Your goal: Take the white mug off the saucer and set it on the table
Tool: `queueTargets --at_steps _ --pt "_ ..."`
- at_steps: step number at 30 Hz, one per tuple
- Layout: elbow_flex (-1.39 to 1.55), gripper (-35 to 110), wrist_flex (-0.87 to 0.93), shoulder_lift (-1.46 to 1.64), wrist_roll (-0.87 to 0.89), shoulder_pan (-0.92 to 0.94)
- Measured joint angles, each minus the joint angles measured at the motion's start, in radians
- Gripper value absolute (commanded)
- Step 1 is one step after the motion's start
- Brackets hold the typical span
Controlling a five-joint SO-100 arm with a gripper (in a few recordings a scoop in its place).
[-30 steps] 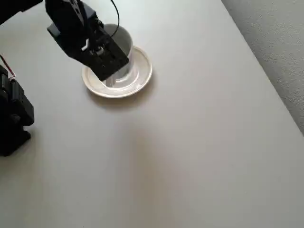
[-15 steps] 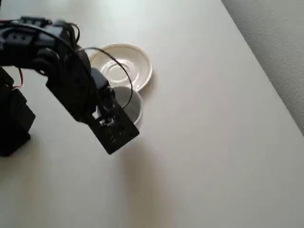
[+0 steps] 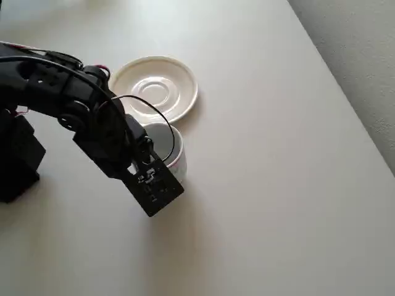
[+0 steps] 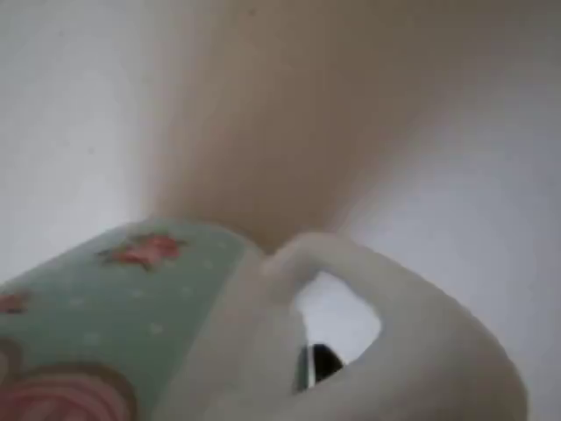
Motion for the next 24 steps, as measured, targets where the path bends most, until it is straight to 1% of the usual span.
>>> queueTargets --at_steps 5,10,13,15,20,24 --pt "0.005 19 0.025 0.052 0.015 0.002" --pt "0.006 18 0.114 0.284 0.11 -0.054" --pt "0.005 16 0.166 0.437 0.195 -0.104" --pt "0.006 12 0.232 0.554 0.295 -0.156" --pt "0.041 -2 0.348 0.871 0.535 -0.27" --pt "0.155 -2 0.373 1.097 0.673 -0.356"
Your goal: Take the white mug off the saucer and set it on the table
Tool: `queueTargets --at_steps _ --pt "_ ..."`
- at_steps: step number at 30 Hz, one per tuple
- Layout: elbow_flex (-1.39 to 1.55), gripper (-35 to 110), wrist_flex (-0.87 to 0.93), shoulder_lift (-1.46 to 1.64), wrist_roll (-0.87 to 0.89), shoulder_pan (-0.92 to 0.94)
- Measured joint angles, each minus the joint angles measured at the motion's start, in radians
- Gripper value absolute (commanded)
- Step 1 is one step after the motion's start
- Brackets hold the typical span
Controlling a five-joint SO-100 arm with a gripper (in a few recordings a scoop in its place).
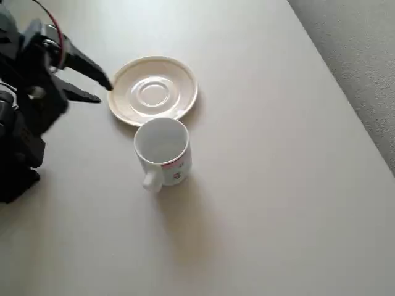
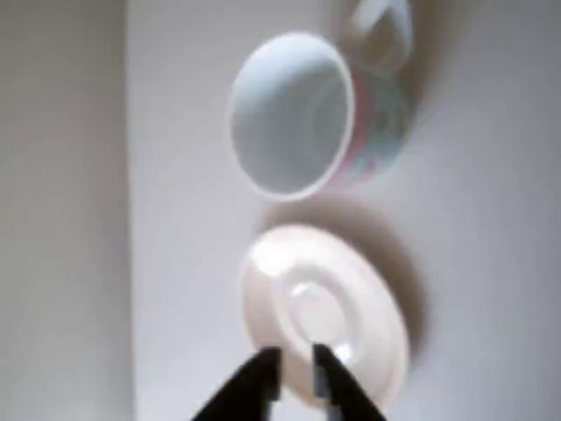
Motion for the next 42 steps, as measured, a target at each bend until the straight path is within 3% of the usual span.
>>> queueTargets --at_steps 6,16,42 --pt "0.336 -2 -0.057 0.267 0.08 -0.106" --pt "0.819 -2 -0.144 0.514 0.095 -0.114" --pt "0.862 0 -0.152 0.531 0.095 -0.13"
